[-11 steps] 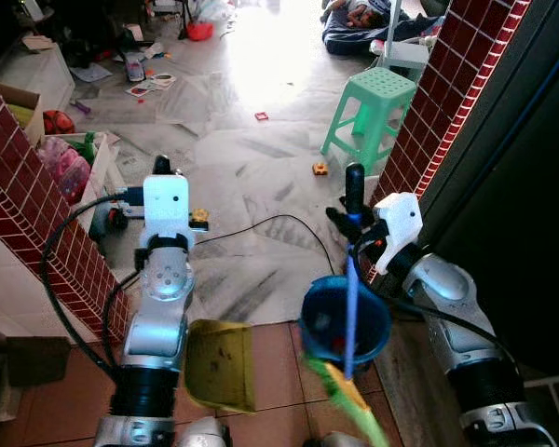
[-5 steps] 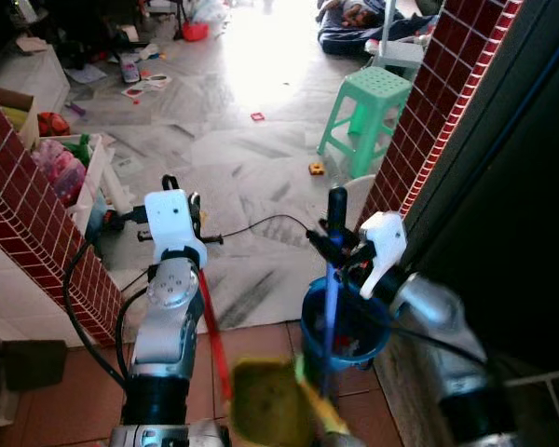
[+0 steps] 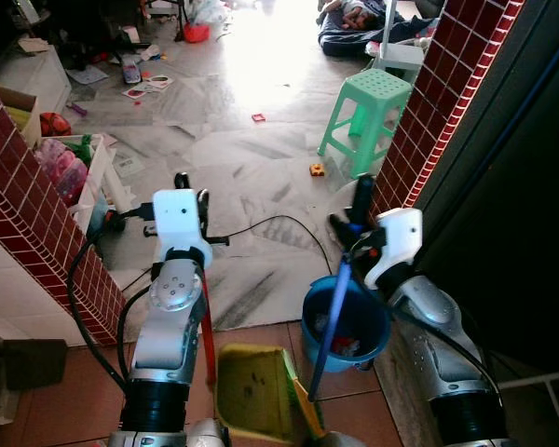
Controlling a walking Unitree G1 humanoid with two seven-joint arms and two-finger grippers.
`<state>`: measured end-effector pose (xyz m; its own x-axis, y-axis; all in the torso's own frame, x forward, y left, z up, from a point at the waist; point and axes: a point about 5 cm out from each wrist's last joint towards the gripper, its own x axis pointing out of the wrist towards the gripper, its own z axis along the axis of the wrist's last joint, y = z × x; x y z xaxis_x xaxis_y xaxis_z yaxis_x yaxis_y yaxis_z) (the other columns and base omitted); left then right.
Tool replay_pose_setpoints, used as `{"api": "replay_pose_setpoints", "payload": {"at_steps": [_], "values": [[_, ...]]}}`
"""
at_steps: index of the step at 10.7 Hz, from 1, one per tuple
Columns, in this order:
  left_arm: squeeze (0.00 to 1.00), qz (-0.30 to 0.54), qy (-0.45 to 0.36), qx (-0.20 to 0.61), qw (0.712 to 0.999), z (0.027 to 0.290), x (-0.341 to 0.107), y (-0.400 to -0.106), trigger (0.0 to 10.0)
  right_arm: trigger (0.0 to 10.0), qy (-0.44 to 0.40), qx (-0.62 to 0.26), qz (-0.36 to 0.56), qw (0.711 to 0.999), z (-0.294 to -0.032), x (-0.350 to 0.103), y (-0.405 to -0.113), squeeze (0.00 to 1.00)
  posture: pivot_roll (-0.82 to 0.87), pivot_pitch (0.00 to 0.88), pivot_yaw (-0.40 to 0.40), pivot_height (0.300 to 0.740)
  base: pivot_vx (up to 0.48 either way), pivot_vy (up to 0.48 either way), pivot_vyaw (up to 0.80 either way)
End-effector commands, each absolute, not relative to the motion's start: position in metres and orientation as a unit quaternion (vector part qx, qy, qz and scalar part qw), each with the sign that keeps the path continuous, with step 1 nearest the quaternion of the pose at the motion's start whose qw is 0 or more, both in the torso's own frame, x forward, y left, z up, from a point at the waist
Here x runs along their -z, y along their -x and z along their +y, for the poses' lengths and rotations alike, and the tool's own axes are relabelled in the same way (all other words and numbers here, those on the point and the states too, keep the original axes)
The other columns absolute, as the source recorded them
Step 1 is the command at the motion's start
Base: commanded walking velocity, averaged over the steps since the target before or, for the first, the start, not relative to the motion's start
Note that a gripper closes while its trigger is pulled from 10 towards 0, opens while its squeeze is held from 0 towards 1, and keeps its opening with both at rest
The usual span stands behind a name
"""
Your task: Sweep floor
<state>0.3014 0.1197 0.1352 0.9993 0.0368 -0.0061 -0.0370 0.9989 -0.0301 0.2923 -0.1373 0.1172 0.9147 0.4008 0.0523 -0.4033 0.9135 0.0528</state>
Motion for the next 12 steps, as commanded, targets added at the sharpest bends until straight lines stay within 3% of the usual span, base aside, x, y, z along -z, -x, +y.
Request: {"api": "replay_pose_setpoints", "payload": {"at_steps": [1, 4, 12], "values": [[0.0, -0.019, 0.015, -0.014, 1.0, 0.117, -0.144, -0.3, 10.0, 10.0, -0.031, -0.185, -0.051, 0.981, -0.139, -0.131, -0.297, 0.0, -0.02, 0.007, -0.031, 0.74, 0.0, 0.0, 0.0], [0.0, -0.014, 0.006, -0.016, 1.0, 0.123, -0.139, -0.299, 10.0, 10.0, -0.049, -0.117, -0.05, 0.991, -0.148, -0.13, -0.3, 0.0, -0.02, 0.0, -0.026, 0.74, -0.091, 0.0, 0.0], [0.0, -0.015, 0.008, -0.022, 1.0, 0.123, -0.141, -0.302, 10.0, 10.0, -0.047, -0.104, -0.052, 0.992, -0.149, -0.132, -0.303, 0.0, -0.02, 0.0, -0.019, 0.74, -0.037, 0.0, 0.0]]}}
